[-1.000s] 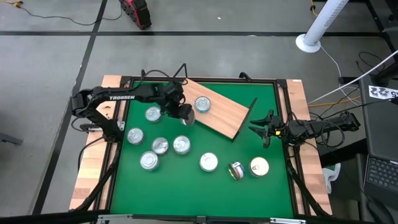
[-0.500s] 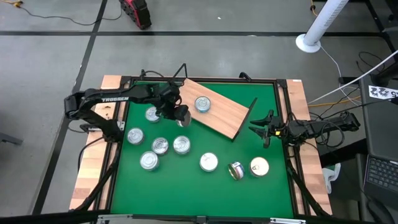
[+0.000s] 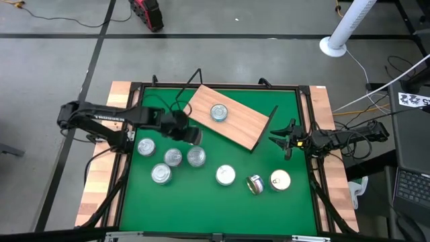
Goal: Stack canned seafood by type on shelf
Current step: Put the light green tuna can on the shelf
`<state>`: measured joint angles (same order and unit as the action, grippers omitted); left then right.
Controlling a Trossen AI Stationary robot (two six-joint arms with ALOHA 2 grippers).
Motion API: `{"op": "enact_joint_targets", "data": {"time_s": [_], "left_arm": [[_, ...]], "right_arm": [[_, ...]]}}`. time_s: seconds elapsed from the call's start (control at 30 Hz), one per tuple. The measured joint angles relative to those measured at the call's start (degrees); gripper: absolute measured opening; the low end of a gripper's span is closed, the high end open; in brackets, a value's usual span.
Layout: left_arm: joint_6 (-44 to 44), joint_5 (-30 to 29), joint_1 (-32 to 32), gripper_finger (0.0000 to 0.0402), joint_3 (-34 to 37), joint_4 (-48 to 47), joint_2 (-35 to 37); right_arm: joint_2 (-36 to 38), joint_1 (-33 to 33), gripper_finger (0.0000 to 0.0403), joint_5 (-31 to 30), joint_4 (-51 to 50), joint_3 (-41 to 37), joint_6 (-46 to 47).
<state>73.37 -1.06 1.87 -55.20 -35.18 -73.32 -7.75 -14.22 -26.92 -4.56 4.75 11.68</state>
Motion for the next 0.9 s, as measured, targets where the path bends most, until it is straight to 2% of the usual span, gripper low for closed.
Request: {"op": "enact_joint_targets", "data": {"time_s": [0.1, 0.3, 0.43, 0.57, 0.9], "left_arm": [[5.0, -2.3, -3.1, 0.0143, 4.8, 7.3, -0.1], [8.5, -11.0, -5.7, 0.0150, 16.9, 38.3, -0.3], [11.5, -16.5, -5.2, 0.0146, 23.5, 49.8, -0.3], [14.1, -18.7, -3.8, 0.0146, 27.0, 54.4, -0.3], [12.2, -21.3, 2.8, 0.0149, 27.5, 54.3, -0.3]], "right_arm": [[0.0, 0.0, 0.0136, 0.0, 0.0, 0.0, 0.0], [0.0, 0.0, 0.0136, 0.0, 0.1, 0.0, 0.0], [0.0, 0.0, 0.0136, 0.0, 0.2, 0.0, 0.0], [0.0, 0.0, 0.0136, 0.0, 0.2, 0.0, 0.0], [0.0, 0.0, 0.0136, 0.0, 0.2, 0.0, 0.0]]}}
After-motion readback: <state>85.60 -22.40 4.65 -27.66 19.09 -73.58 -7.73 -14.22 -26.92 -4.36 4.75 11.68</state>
